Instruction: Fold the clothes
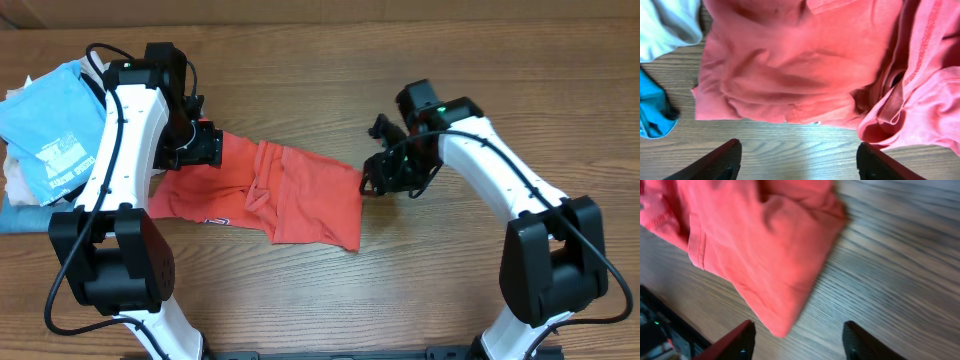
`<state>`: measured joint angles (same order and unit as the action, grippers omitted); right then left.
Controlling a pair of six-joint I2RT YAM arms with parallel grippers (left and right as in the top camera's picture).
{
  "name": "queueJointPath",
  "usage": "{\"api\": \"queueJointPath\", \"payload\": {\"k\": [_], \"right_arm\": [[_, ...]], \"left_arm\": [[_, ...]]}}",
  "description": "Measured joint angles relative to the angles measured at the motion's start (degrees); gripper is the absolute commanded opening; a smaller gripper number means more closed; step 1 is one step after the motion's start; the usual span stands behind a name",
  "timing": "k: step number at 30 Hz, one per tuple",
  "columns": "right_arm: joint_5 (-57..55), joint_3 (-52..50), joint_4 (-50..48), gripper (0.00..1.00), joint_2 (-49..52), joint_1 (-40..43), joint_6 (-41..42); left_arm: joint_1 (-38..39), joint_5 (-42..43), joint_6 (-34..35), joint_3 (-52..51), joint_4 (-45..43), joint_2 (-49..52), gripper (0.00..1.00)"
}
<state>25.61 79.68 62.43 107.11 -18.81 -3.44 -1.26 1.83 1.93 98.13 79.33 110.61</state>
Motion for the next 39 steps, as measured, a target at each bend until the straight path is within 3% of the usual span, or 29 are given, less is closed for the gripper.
{"api": "queueJointPath", "payload": {"k": [19, 21, 22, 23, 25, 27, 33, 37, 39], "right_arm": [[6.1, -15.1, -26.1, 0.72, 0.0, -1.5, 3.3], [6.4, -16.9, -29.3, 0.64, 0.0, -1.5, 4.4], [6.5, -17.5, -30.2, 0.55, 0.0, -1.5, 4.9], [6.7, -18.1, -30.9, 0.36, 0.0, -1.5, 5.2], [6.8, -18.4, -31.3, 0.14, 0.0, -1.5, 6.3], [6.9, -18.5, -31.8, 0.05, 0.0, -1.5, 6.8], [3.7, -18.4, -30.6, 0.04, 0.0, -0.1, 9.6], [-0.7, -17.8, -26.2, 0.04, 0.0, 5.4, 10.8], [-2.2, -17.0, -24.7, 0.09, 0.0, 8.4, 10.4]], "left_arm": [[0.0, -1.7, 1.2, 0.0, 0.0, 0.0, 0.76], [0.0, -1.7, 1.3, 0.0, 0.0, 0.0, 0.76], [0.0, -1.7, 1.4, 0.0, 0.0, 0.0, 0.76], [0.0, -1.7, 1.4, 0.0, 0.0, 0.0, 0.76], [0.0, -1.7, 1.6, 0.0, 0.0, 0.0, 0.76], [0.0, -1.7, 1.7, 0.0, 0.0, 0.0, 0.76], [0.0, -1.0, 2.4, 0.0, 0.3, 0.0, 0.78], [0.0, -0.1, 2.6, 0.0, 0.4, 0.0, 0.86], [0.0, 0.1, 2.6, 0.0, 0.3, 0.0, 0.90]]}}
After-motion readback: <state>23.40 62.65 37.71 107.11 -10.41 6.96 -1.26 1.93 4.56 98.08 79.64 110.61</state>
